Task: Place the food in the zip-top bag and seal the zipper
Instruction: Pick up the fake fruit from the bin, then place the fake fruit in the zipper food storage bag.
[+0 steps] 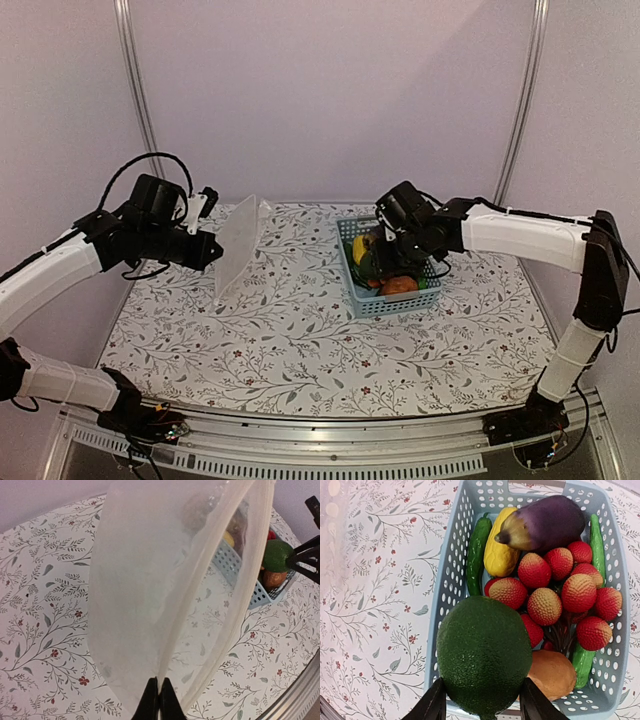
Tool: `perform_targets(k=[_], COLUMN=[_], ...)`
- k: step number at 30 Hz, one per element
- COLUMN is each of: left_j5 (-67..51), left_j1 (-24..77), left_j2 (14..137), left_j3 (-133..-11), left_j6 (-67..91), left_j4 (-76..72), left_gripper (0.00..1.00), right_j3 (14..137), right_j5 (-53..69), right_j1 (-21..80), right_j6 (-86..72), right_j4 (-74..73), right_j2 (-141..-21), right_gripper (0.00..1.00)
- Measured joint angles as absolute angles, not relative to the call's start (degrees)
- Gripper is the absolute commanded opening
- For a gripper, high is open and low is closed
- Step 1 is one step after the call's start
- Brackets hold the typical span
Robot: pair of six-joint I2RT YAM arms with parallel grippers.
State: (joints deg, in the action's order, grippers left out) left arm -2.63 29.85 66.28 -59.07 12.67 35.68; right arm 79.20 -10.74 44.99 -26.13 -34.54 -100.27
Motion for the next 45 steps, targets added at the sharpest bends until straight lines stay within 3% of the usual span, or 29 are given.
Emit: perform_targets(k=[13,22,34,45], left_j5=[-10.6,-14.2,-17.0,-18.9], left_j1=[30.2,31.0,32.0,32.4], left_j2=[67.4,68.8,69.5,69.5], left_j3=[-59.1,-58.8,-58.7,-58.6], left_j6=[13.2,13.6,13.6,13.6], left_j4=[34.8,34.5,33.9,33.6], left_gripper=[0.0,0.0,0.0,0.0], right_j3=[76.4,76.3,82.2,93.1], right_j5=[-11.4,-4.2,5.3,0.4], right_j1=[50.0,56.7,62.2,63.2], right_j6=[-26.3,-26.1,-23.6,-23.2], right_j4=[-33.5,-24.2,-16.8,-19.7], right_j2=[-86.4,-80.0,-89.3,-101.8], right_gripper=[0.49,0.49,0.49,0.48])
